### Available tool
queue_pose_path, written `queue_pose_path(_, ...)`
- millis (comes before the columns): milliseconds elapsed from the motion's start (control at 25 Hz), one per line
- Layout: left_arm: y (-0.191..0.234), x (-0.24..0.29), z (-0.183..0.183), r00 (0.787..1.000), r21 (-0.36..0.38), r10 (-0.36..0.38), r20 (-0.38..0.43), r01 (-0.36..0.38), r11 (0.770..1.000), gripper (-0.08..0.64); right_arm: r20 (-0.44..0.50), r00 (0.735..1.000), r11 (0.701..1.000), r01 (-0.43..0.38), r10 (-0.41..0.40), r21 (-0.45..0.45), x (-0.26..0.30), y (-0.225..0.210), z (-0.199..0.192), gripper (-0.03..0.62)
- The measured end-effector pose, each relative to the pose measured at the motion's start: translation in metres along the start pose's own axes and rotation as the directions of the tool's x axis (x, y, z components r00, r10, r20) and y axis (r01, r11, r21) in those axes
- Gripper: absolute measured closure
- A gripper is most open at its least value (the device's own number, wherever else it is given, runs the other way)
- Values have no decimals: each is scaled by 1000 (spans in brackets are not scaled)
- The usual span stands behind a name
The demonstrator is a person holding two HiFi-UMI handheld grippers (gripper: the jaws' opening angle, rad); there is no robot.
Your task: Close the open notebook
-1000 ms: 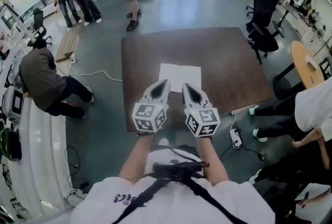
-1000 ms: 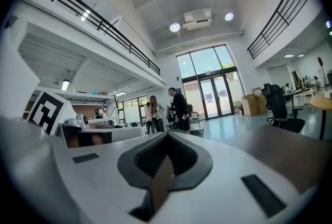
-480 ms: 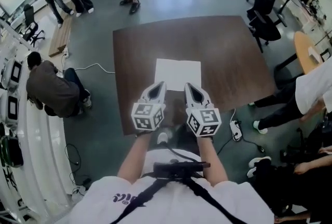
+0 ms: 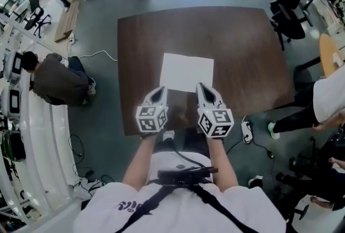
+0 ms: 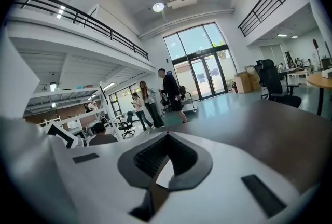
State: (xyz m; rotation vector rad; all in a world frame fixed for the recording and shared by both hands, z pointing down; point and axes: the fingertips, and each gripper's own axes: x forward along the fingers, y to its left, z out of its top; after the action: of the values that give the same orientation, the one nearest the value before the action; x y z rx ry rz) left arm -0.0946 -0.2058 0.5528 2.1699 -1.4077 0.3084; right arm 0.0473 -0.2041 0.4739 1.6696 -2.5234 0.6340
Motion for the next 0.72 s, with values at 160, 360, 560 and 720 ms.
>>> queue_pose_path(160, 10, 20, -31, 997, -38, 23, -79, -26, 999, 551, -40, 999, 1000, -17, 17, 9, 15, -13, -10, 591)
queue_pose_path(360, 29, 41, -62, 987, -52, 43, -156, -52, 997, 549, -86, 996, 999, -38, 38, 10, 34, -19, -23, 591)
queue_pose_path(560, 56, 59, -81, 973, -18, 113, -202, -120, 993, 549, -134, 990, 999, -45, 46, 10, 47, -26, -37, 591)
queue_pose_path(720, 73, 76, -95, 970, -37, 100, -221, -111, 993, 459, -152, 987, 998, -54, 55, 9, 58, -25, -43, 591)
